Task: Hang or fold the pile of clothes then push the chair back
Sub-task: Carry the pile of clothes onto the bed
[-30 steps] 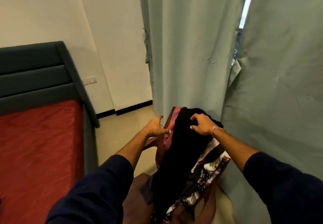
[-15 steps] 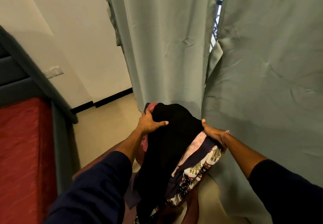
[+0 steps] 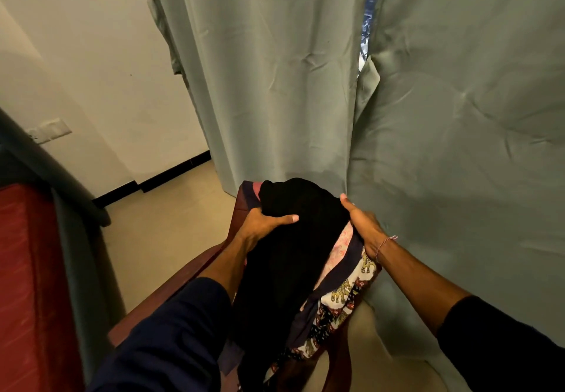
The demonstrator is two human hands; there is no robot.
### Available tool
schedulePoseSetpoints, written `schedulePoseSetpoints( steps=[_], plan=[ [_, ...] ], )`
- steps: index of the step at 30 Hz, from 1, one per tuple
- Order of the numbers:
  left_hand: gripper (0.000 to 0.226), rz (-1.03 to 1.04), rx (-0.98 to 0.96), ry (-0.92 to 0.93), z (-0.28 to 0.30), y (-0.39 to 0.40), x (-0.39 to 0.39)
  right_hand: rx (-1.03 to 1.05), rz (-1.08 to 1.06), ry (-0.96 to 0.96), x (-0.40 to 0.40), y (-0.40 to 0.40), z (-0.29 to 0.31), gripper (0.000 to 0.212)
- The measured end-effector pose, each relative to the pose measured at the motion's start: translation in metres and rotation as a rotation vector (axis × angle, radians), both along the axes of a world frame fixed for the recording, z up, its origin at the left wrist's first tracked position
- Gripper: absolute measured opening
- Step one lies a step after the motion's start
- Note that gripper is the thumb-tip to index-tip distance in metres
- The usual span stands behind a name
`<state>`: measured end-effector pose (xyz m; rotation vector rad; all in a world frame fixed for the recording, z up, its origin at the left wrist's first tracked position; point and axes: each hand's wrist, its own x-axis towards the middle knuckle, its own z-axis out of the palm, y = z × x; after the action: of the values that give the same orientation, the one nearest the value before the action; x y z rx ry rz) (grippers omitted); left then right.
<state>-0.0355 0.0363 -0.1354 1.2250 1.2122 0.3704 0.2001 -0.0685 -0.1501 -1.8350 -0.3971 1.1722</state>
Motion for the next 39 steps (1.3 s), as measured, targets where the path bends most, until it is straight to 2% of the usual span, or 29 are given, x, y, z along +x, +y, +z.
schedulePoseSetpoints(
  steps=[3,5,7,10,11,13,15,17,18,21,22,25,26,29,34,37,39],
  plan=[
    [0.093,0.044,0.006,-0.039,0.000,-0.003,0.002,0.114,-0.024,-0.045,-0.019,0.003,0.013,0.067],
    [0.100,0.043,-0.013,-0.078,0.001,-0.006,0.002,0.149,-0.029,-0.108,-0.029,0.004,0.019,0.060],
    [0.106,0.019,-0.041,-0.127,0.003,-0.009,0.003,0.169,-0.040,-0.160,-0.035,0.004,0.018,0.065],
    [0.113,0.018,-0.052,-0.177,0.000,-0.012,0.002,0.207,-0.081,-0.216,-0.039,0.001,0.013,0.086],
    [0.119,0.021,-0.047,-0.186,0.001,-0.014,0.001,0.219,-0.099,-0.218,-0.044,-0.001,0.018,0.087],
    [0.122,0.039,-0.039,-0.204,0.005,-0.015,-0.002,0.267,-0.129,-0.220,-0.054,-0.003,0.029,0.073],
    [0.106,0.073,-0.044,-0.237,0.020,-0.020,-0.006,0.324,-0.146,-0.198,-0.061,0.000,0.038,0.062],
    [0.081,0.104,-0.042,-0.250,0.035,-0.021,-0.008,0.375,-0.161,-0.167,-0.069,0.003,0.048,0.066],
    [0.077,0.124,-0.034,-0.259,0.041,-0.021,-0.010,0.391,-0.170,-0.156,-0.074,0.005,0.054,0.068],
    [0.095,0.178,0.002,-0.289,0.063,-0.020,-0.016,0.420,-0.190,-0.140,-0.086,0.009,0.069,0.072],
    [0.094,0.177,0.020,-0.287,0.069,-0.019,-0.019,0.439,-0.197,-0.135,-0.089,0.011,0.075,0.072],
    [0.055,0.188,0.053,-0.318,0.095,-0.023,-0.027,0.499,-0.200,-0.130,-0.098,0.014,0.094,0.072],
    [0.049,0.198,0.042,-0.338,0.104,-0.024,-0.030,0.526,-0.198,-0.118,-0.101,0.016,0.098,0.071],
    [0.058,0.197,-0.029,-0.373,0.134,-0.030,-0.041,0.611,-0.170,-0.054,-0.110,0.021,0.121,0.075],
    [0.042,0.269,-0.107,-0.431,0.176,-0.043,-0.068,0.733,-0.097,0.088,-0.134,0.026,0.155,0.081],
    [0.050,0.314,-0.105,-0.499,0.192,-0.054,-0.093,0.782,-0.010,0.115,-0.156,0.028,0.176,0.090],
    [0.057,0.347,-0.089,-0.549,0.202,-0.062,-0.111,0.809,0.077,0.142,-0.173,0.026,0.192,0.087]
  ],
)
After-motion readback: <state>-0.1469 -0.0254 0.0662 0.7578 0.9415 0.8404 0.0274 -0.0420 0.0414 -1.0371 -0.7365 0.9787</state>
